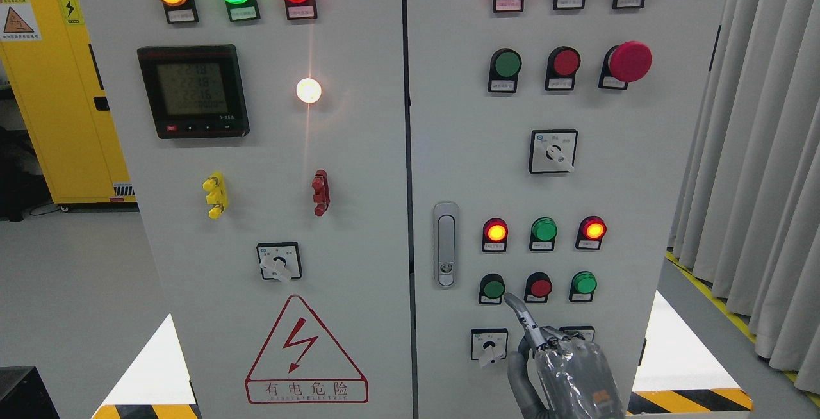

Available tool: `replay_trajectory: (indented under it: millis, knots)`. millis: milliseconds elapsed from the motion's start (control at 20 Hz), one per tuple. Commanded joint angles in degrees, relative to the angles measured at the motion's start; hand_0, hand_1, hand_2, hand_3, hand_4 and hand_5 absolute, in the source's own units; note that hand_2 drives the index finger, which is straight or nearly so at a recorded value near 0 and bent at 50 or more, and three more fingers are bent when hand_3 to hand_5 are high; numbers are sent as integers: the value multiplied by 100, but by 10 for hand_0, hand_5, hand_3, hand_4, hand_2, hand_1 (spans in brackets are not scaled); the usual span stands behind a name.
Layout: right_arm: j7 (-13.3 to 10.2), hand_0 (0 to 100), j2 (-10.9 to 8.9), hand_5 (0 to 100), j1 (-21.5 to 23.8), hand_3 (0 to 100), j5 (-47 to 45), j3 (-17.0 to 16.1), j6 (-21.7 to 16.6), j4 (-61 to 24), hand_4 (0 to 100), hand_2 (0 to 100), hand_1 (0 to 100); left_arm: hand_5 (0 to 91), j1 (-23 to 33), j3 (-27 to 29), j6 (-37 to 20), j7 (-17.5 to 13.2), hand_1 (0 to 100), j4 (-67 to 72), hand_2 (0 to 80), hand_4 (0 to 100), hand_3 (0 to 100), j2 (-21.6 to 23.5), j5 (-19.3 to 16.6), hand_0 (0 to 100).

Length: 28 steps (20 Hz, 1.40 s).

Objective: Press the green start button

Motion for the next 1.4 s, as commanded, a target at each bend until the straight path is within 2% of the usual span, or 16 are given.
replay_trajectory:
  millis: [0, 200, 250, 300, 350, 400, 500, 600, 850, 1050, 1200, 1350]
  knots:
    - [39, 846, 1, 545, 492, 347, -1364, 291, -38, -528, 397, 0, 821, 0, 0, 1, 1, -3, 556, 0, 0, 0, 0, 0, 0, 120]
    - [74, 849, -17, 421, 651, 293, -2480, 660, -56, -582, 302, 0, 812, 0, -9, 1, 1, -3, 556, 0, 0, 0, 0, 0, 0, 120]
    - [118, 849, -8, 305, 677, 220, -2778, 756, -47, -582, 230, 0, 808, 0, 0, 1, 1, -3, 556, 0, 0, 0, 0, 0, 0, 120]
    - [258, 847, -8, 279, 730, 197, -3077, 836, -30, -582, 217, 0, 802, 0, 0, 1, 1, -3, 556, 0, 0, 0, 0, 0, 0, 120]
    - [390, 853, -8, 191, 774, 115, -3324, 871, -21, -582, 146, 0, 792, 0, 0, 1, 1, -3, 556, 0, 0, 0, 0, 0, 0, 120]
    - [452, 853, -8, 184, 826, 111, -3535, 898, -21, -582, 145, 0, 791, 0, 0, 1, 1, -3, 556, 0, 0, 0, 0, 0, 0, 120]
    - [452, 863, 0, 80, 862, 16, -3826, 1038, -12, -582, 61, 0, 781, 0, 0, -8, 1, -3, 556, 0, 0, 0, 0, 0, 0, 120]
    - [461, 867, -8, 25, 923, 0, -4186, 1152, 14, -573, 28, 0, 771, 0, 0, 1, 1, -3, 556, 0, 0, 0, 0, 0, 0, 120]
    - [470, 836, -8, 0, 985, 0, -4846, 1486, 225, -564, 0, 0, 743, 0, 0, 1, 1, -3, 556, 0, 0, 0, 0, 0, 0, 120]
    - [505, 840, -8, 0, 994, 0, -5118, 1504, 260, -406, 0, 0, 705, 0, 0, -7, 1, -3, 556, 0, 0, 0, 0, 0, 0, 120]
    - [505, 758, -8, 0, 1002, 0, -5198, 1592, 287, -327, 0, 0, 687, 0, 0, 1, 1, -3, 556, 0, 0, 0, 0, 0, 0, 120]
    - [505, 721, -8, 0, 1002, 0, -5198, 1627, 296, -292, 0, 0, 683, 0, 0, -7, 1, -3, 556, 0, 0, 0, 0, 0, 0, 120]
